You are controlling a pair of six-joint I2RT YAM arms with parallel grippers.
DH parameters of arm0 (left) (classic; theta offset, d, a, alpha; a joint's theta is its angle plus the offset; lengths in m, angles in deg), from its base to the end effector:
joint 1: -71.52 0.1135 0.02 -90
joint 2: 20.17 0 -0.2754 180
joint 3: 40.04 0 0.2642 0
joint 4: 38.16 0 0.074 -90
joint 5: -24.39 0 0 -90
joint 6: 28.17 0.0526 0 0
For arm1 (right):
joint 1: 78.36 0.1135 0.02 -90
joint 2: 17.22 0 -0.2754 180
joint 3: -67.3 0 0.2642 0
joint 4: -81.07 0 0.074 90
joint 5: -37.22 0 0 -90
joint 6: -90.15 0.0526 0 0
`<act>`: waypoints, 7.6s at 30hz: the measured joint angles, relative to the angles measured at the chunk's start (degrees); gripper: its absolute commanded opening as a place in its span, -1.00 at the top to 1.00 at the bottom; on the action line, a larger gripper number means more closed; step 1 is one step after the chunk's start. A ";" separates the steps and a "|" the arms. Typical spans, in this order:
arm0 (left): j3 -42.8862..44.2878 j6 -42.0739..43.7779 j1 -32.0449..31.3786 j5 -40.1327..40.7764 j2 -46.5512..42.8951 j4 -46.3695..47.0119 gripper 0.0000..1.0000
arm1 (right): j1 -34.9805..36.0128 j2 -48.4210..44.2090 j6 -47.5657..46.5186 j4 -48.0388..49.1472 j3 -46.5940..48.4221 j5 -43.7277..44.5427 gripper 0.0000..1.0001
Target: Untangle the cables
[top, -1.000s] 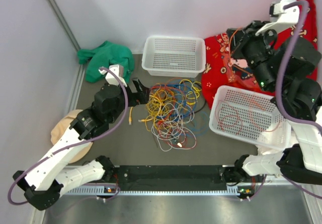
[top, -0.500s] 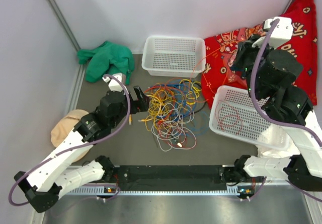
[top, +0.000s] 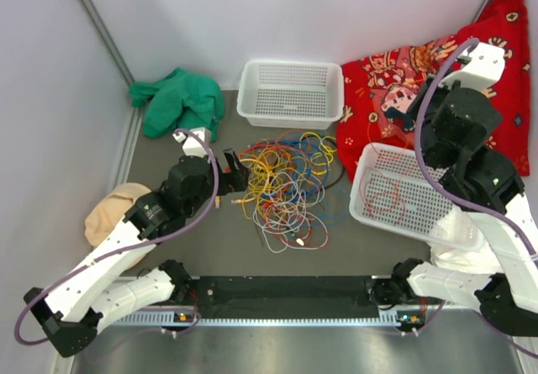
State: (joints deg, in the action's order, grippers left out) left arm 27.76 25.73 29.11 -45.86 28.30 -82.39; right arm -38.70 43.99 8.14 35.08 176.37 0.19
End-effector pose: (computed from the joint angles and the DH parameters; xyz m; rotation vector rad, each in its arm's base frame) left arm 0.1587 -0.1209 0.3551 -0.1122 2.0159 -0.5400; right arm 0.1579 0.0763 0.5542 0.3067 1.5208 -0.0530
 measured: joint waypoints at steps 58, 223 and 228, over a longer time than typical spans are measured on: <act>-1.79 -1.62 1.16 -1.75 14.14 1.29 -0.98 | -5.22 -13.05 26.08 4.48 -44.61 -50.23 -0.89; -24.37 -9.62 10.12 -9.68 -21.35 14.34 -0.98 | -10.25 54.53 16.11 13.99 21.55 -40.17 -0.65; -24.22 -11.06 10.12 -8.87 -18.75 13.57 -0.98 | -5.53 35.69 16.33 15.02 -0.55 -43.82 -0.52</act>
State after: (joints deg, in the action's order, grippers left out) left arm 3.55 14.67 39.23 -54.74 9.54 -68.81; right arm -44.23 79.68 24.47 50.09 175.83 -43.64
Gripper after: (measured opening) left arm 0.989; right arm 0.786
